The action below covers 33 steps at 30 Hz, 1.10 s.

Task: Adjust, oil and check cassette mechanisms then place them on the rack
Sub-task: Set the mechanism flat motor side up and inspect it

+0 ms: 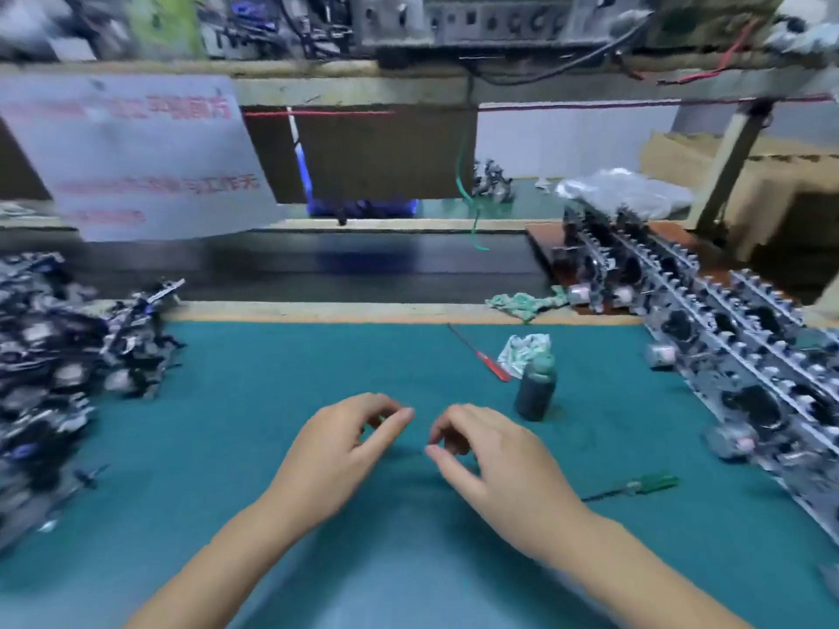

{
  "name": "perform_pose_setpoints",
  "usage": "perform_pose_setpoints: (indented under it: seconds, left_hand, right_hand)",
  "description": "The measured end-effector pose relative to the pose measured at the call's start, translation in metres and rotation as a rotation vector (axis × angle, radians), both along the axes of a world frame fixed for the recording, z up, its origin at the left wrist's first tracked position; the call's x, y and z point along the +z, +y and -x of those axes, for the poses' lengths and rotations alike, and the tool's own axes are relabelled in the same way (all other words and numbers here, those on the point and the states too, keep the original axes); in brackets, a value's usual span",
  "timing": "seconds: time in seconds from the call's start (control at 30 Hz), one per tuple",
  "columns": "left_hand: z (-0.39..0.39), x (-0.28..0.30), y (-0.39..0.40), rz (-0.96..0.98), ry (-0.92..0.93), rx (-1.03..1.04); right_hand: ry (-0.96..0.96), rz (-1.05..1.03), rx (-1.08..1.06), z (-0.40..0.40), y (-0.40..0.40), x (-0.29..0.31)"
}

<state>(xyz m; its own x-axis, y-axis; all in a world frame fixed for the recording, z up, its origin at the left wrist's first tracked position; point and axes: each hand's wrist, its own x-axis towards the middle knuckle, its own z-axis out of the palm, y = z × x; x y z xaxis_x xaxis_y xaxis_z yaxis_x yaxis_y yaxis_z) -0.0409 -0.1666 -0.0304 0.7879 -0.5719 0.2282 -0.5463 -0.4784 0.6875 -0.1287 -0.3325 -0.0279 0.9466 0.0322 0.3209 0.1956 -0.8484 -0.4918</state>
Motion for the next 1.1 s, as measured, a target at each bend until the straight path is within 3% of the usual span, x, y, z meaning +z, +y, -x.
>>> perform_pose_setpoints:
  seconds: [0.17, 0.3, 0.4, 0.57, 0.67, 0.73, 0.9, 1.1]
  left_hand:
    - [-0.014, 0.001, 0.088, -0.081, -0.008, 0.246]
    - [-0.016, 0.021, 0.150, -0.157, -0.236, 0.411]
    - [-0.019, 0.035, 0.191, -0.345, -0.380, 0.541]
    - [-0.016, 0.038, 0.236, -0.552, -0.370, 0.751]
    - [-0.016, 0.036, 0.251, -0.663, -0.262, 0.815]
    - [-0.017, 0.038, 0.256, -0.710, -0.238, 0.797]
    - [-0.011, 0.044, 0.244, -0.541, -0.287, 0.574]
    - [-0.005, 0.042, 0.148, -0.363, -0.459, 0.247]
  right_hand:
    - [0.077, 0.020, 0.240, -0.054, 0.083, -0.014]
    - [0.082, -0.015, 0.353, -0.084, 0.145, -0.013]
    - [0.053, -0.017, 0.441, -0.100, 0.188, -0.008]
    - [-0.269, 0.207, 0.540, -0.135, 0.247, 0.010]
    - [-0.343, 0.419, 0.513, -0.157, 0.269, 0.016]
    - [-0.357, 0.539, 0.549, -0.168, 0.272, 0.019]
    - [-0.291, 0.483, 0.676, -0.156, 0.233, 0.034]
    - [-0.130, 0.269, 0.498, -0.105, 0.118, 0.034]
